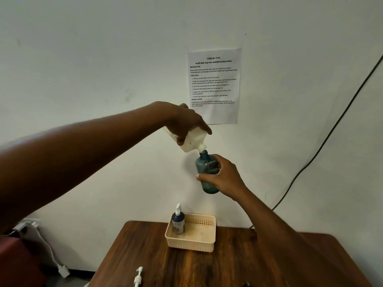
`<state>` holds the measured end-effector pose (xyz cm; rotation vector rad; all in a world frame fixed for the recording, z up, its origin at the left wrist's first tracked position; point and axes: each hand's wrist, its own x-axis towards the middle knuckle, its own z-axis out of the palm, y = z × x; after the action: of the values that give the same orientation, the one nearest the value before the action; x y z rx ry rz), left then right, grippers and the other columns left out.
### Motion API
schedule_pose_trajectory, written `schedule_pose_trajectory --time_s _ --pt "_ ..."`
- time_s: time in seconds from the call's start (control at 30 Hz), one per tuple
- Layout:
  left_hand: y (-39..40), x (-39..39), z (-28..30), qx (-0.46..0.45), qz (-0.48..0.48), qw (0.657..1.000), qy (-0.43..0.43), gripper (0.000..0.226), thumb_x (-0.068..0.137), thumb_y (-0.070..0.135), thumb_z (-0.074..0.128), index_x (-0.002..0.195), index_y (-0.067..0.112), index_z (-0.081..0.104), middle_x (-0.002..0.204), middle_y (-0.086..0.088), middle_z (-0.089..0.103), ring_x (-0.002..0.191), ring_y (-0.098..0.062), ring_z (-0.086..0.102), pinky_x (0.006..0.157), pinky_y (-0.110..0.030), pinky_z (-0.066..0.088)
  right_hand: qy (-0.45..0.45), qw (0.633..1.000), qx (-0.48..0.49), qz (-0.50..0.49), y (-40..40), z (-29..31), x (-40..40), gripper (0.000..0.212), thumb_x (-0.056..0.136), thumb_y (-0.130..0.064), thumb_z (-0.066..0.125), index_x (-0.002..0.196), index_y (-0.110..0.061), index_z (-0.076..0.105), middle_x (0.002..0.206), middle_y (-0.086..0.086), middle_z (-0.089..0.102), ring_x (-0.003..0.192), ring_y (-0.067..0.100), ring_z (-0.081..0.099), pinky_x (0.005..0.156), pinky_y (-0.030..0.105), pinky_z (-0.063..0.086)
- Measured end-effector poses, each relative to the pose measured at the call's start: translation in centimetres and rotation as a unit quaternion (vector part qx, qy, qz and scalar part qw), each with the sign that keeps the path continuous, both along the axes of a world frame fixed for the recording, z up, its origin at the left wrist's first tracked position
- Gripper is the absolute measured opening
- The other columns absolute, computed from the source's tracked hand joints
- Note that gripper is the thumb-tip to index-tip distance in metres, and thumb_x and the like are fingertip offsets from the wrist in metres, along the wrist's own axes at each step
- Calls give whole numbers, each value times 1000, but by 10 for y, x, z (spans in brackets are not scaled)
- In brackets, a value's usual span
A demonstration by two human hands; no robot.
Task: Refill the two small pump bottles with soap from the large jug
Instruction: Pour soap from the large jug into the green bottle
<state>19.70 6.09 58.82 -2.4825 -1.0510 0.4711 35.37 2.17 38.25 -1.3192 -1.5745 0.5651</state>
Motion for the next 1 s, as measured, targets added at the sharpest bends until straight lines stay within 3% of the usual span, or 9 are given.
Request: schedule_pose_trajectory --time_s 0.57,0.67,0.77,1.0 --pt "3 0 -3 2 10 1000 -14 97 81 21 83 156 50 28 141 4 53 129 -32 37 111 -43 35 20 1000 -2 12 5 -6 -1 68 70 -41 87 128 -35 51 120 -14 58 106 12 58 78 17 47" --pt "6 -7 -7 -17 20 999 -43 97 80 21 83 155 51 29 142 4 53 129 -32 37 106 -38 33 20 1000 -2 14 5 -6 -2 68 70 -42 87 126 -39 49 118 -17 56 103 10 57 73 11 44" --pt "9 -18 -14 -50 45 994 -82 97 78 20 84 153 53 31 145 6 52 130 -31 41 113 -47 37 13 1000 2 13 5 -7 -5 66 70 -43 87 123 -41 48 117 -18 56 100 8 57 71 8 42" --pt "13 -45 -35 -131 64 971 -187 96 79 12 84 156 42 35 148 5 51 127 -22 48 98 -33 37 21 999 -16 24 9 -11 -16 68 67 -45 88 122 -42 47 105 -29 53 93 0 57 66 5 42"
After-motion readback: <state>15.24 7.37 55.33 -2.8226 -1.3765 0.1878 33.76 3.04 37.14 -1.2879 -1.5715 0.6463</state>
